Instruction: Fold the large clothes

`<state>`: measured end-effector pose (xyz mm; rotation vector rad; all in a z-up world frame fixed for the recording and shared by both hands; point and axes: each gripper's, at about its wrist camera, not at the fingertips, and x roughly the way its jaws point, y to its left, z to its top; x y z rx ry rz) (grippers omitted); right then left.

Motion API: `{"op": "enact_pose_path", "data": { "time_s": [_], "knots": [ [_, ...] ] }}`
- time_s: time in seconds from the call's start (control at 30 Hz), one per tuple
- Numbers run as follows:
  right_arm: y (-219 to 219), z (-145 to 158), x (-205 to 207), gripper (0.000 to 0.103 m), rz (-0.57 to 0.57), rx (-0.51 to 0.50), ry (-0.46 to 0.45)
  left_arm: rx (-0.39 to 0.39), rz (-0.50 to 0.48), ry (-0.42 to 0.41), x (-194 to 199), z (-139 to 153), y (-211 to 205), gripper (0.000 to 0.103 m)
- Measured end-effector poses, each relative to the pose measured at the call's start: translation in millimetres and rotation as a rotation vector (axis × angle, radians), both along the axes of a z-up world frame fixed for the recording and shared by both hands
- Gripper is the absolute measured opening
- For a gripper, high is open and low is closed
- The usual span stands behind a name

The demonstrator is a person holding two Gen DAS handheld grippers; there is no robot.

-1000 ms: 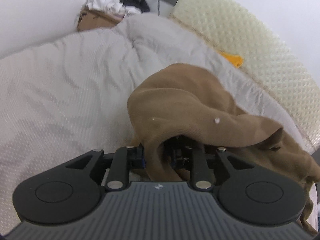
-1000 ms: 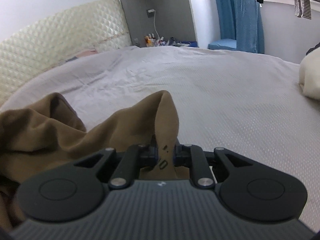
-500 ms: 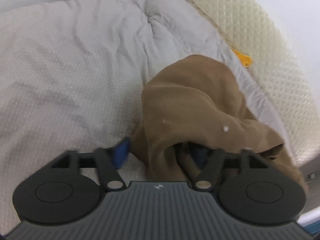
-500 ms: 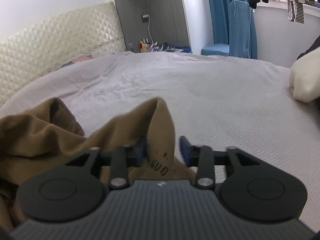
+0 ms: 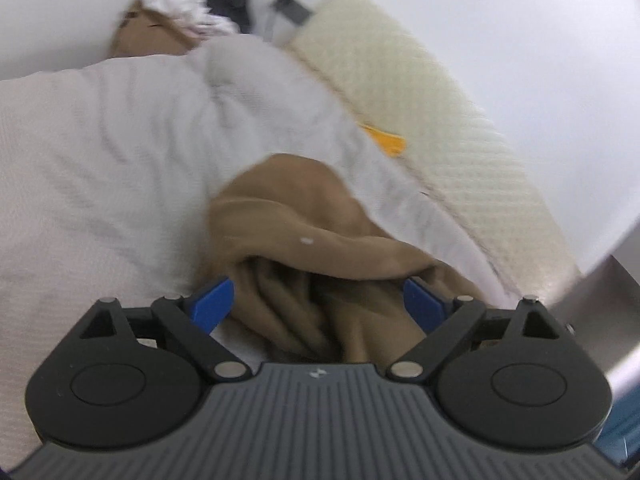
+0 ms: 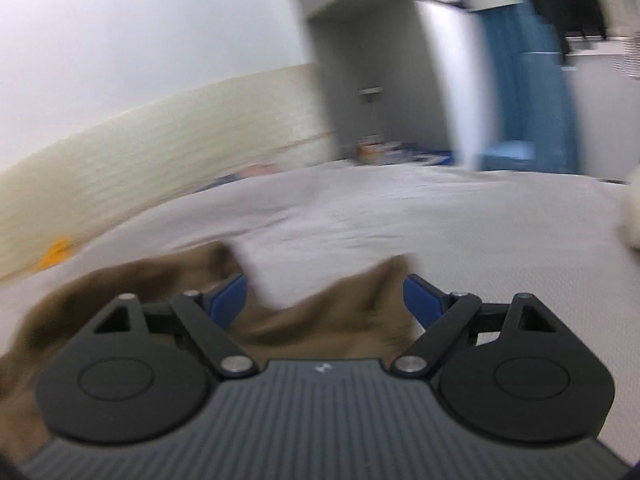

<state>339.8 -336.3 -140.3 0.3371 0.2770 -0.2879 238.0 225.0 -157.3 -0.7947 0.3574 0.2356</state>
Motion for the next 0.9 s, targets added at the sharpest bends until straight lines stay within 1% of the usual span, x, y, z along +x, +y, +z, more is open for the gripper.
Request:
{"op": "enact_pose_path", "data": {
  "time_s": [0.07, 0.13, 0.17, 0.23, 0.27, 0.33, 0.37, 0.43, 0.5, 0.57, 0.67, 0.77, 0.8, 0.87, 0.9],
  "knots": [
    [14, -3, 3, 0.087, 0.127, 0.011, 0.001, 0.003, -0.068, -0.011, 8, 0, -11, 0.094],
    [29, -10, 10, 0.087, 0.270, 0.048, 0.028, -0.003, -0.127, -0.006, 20, -5, -23, 0.094],
    [37, -15, 16, 0.087, 0.350, 0.083, 0.052, -0.021, -0.171, -0.004, 27, -9, -29, 0.094],
    [50, -24, 25, 0.087, 0.471, 0.136, 0.087, -0.053, -0.248, -0.005, 42, -18, -39, 0.094],
    [56, -27, 30, 0.087, 0.522, 0.143, 0.099, -0.058, -0.273, -0.001, 49, -22, -44, 0.094],
    [70, -31, 39, 0.087, 0.621, 0.142, 0.115, -0.034, -0.279, 0.034, 61, -30, -55, 0.093],
    [75, -32, 42, 0.087, 0.656, 0.139, 0.117, -0.018, -0.268, 0.067, 68, -35, -59, 0.093],
    [85, -38, 50, 0.087, 0.721, 0.143, 0.130, 0.007, -0.258, 0.107, 79, -43, -63, 0.093],
    [93, -42, 60, 0.087, 0.788, 0.169, 0.145, 0.000, -0.247, 0.138, 90, -53, -62, 0.093],
    [102, -45, 68, 0.087, 0.821, 0.172, 0.147, -0.033, -0.259, 0.144, 99, -65, -59, 0.093],
    [109, -54, 87, 0.087, 0.814, 0.171, 0.156, -0.090, -0.310, 0.119, 110, -78, -49, 0.093],
    [102, -71, 109, 0.089, 0.775, 0.268, 0.196, -0.149, -0.371, 0.080, 118, -86, -47, 0.093],
    [101, -77, 116, 0.090, 0.760, 0.296, 0.204, -0.152, -0.378, 0.073, 123, -89, -48, 0.093],
    [97, -89, 125, 0.099, 0.759, 0.380, 0.205, -0.156, -0.401, 0.055, 127, -92, -48, 0.093],
    [95, -95, 129, 0.100, 0.779, 0.439, 0.202, -0.165, -0.416, 0.041, 130, -95, -47, 0.093]
  ]
}}
